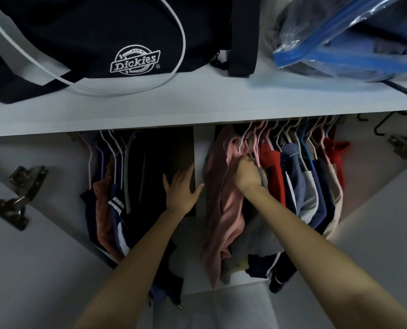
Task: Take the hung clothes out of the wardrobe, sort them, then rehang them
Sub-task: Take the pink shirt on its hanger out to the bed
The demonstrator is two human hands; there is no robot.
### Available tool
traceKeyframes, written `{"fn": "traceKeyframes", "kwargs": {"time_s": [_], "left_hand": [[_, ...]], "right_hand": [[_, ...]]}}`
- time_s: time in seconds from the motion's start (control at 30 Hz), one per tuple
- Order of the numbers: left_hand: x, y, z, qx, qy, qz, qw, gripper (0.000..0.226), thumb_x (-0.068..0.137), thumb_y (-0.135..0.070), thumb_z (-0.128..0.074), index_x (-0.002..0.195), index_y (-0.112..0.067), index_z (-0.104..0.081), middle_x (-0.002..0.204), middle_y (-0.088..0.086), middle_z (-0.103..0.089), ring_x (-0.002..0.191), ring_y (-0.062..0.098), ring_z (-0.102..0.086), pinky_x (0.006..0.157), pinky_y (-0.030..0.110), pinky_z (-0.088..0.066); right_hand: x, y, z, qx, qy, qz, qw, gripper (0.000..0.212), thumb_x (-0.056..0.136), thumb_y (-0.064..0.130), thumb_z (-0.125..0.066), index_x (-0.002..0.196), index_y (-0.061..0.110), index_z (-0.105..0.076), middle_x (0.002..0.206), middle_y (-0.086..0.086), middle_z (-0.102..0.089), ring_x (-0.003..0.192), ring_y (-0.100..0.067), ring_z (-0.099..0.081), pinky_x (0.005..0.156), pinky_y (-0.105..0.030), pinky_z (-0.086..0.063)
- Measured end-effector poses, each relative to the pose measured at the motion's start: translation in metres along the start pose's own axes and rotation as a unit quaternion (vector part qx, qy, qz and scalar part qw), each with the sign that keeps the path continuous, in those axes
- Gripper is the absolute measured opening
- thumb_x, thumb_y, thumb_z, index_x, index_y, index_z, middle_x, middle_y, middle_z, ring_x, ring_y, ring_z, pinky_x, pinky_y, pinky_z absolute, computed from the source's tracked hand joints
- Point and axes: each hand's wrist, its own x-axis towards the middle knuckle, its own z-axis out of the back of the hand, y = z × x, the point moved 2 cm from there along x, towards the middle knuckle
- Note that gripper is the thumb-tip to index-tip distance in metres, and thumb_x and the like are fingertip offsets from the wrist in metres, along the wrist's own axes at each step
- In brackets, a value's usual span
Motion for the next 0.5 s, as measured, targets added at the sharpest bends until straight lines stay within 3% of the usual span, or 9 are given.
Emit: {"fn": "traceKeyframes", "kwargs": {"time_s": [0.07, 0.17, 0.33, 0.4, 0.5], "left_hand": [[0.001, -0.001, 0.0, -0.01, -0.002, -0.001, 1.0, 0.069, 0.097, -0.053, -0.049, 0.156, -0.028, -0.023, 0.152, 0.005, -0.043, 0.144, 0.022, -0.033, 0.12, 0.053, 0.005], [0.0, -0.003, 0.0, -0.02, -0.008, -0.01, 1.0, 0.067, 0.097, -0.05, -0.052, 0.155, -0.026, -0.027, 0.151, 0.005, -0.045, 0.144, 0.023, -0.034, 0.12, 0.053, 0.003], [0.004, -0.006, 0.003, -0.035, -0.006, -0.027, 0.999, 0.067, 0.097, -0.048, -0.052, 0.155, -0.025, -0.027, 0.155, 0.003, -0.039, 0.148, 0.021, -0.026, 0.12, 0.05, 0.002], [0.009, -0.006, 0.009, -0.048, -0.009, -0.048, 0.998, 0.065, 0.098, -0.046, -0.053, 0.154, -0.024, -0.029, 0.157, 0.002, -0.036, 0.148, 0.022, -0.026, 0.12, 0.048, -0.008], [0.016, -0.01, 0.016, -0.12, 0.002, -0.079, 0.99, 0.062, 0.098, -0.037, -0.057, 0.152, -0.023, -0.034, 0.153, 0.003, -0.042, 0.139, 0.024, -0.041, 0.112, 0.039, -0.032]], "right_hand": [[0.001, 0.004, 0.006, -0.011, -0.014, 0.001, 1.0, 0.033, 0.098, 0.0, -0.036, 0.127, -0.005, -0.052, 0.126, -0.019, -0.061, 0.114, -0.032, -0.061, 0.088, -0.034, -0.049], [-0.006, 0.014, 0.016, 0.029, -0.04, 0.025, 0.998, 0.027, 0.103, 0.011, -0.04, 0.119, -0.002, -0.057, 0.123, -0.021, -0.061, 0.112, -0.034, -0.062, 0.087, -0.035, -0.049], [-0.019, 0.022, 0.031, 0.09, -0.067, 0.027, 0.993, 0.04, 0.102, 0.026, -0.042, 0.116, -0.009, -0.054, 0.114, -0.029, -0.063, 0.109, -0.043, -0.06, 0.085, -0.043, -0.047], [-0.025, 0.019, 0.037, 0.097, -0.068, 0.028, 0.993, 0.04, 0.101, 0.027, -0.042, 0.117, -0.008, -0.053, 0.114, -0.029, -0.064, 0.108, -0.044, -0.06, 0.084, -0.042, -0.046], [-0.038, 0.011, 0.047, 0.099, -0.057, 0.033, 0.993, 0.034, 0.101, 0.02, -0.042, 0.118, -0.006, -0.054, 0.114, -0.028, -0.064, 0.107, -0.045, -0.058, 0.083, -0.041, -0.044]]}}
